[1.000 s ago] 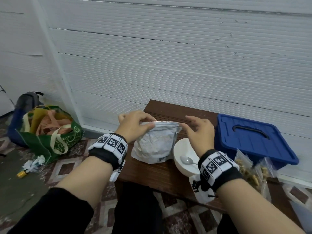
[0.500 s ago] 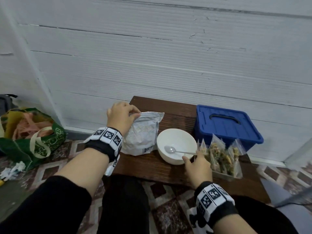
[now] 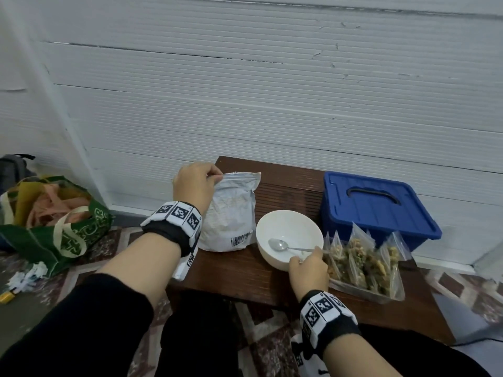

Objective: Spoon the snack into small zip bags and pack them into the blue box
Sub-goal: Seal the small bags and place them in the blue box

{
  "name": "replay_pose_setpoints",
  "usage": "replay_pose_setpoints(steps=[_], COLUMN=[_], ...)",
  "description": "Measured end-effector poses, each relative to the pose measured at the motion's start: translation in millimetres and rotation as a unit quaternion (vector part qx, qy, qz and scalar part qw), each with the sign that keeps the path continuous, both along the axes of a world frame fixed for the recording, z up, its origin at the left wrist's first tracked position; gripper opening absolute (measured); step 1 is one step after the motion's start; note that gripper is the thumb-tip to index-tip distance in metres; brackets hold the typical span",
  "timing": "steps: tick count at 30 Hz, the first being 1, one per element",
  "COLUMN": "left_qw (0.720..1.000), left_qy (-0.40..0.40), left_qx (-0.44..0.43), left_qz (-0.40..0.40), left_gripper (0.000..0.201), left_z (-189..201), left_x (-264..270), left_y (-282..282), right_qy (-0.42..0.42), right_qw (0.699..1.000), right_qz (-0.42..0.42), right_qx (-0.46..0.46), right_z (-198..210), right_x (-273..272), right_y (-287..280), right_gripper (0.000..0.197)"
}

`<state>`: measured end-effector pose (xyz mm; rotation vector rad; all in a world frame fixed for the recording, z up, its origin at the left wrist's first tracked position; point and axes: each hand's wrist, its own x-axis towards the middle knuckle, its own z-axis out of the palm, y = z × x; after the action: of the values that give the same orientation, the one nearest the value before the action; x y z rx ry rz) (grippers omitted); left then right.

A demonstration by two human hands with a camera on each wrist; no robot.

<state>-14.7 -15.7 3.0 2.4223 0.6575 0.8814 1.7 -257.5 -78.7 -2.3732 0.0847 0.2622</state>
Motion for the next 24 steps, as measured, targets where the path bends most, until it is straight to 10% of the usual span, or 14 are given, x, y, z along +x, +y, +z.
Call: replay_pose_setpoints(steps=[24], left_qw=[0.991], left_qy=[0.035], left_qx=[-0.091], left_qz=[-0.090], left_gripper=[0.010], left_z=[1.2], left_x=[134.4], left_y=[60.1], right_qy=[0.009], right_qw=[0.977], right_qz=[0.210], right_qx=[0.025], right_z=[-4.9], right_x=[67.4], right_y=[83.4], right_gripper=[0.057])
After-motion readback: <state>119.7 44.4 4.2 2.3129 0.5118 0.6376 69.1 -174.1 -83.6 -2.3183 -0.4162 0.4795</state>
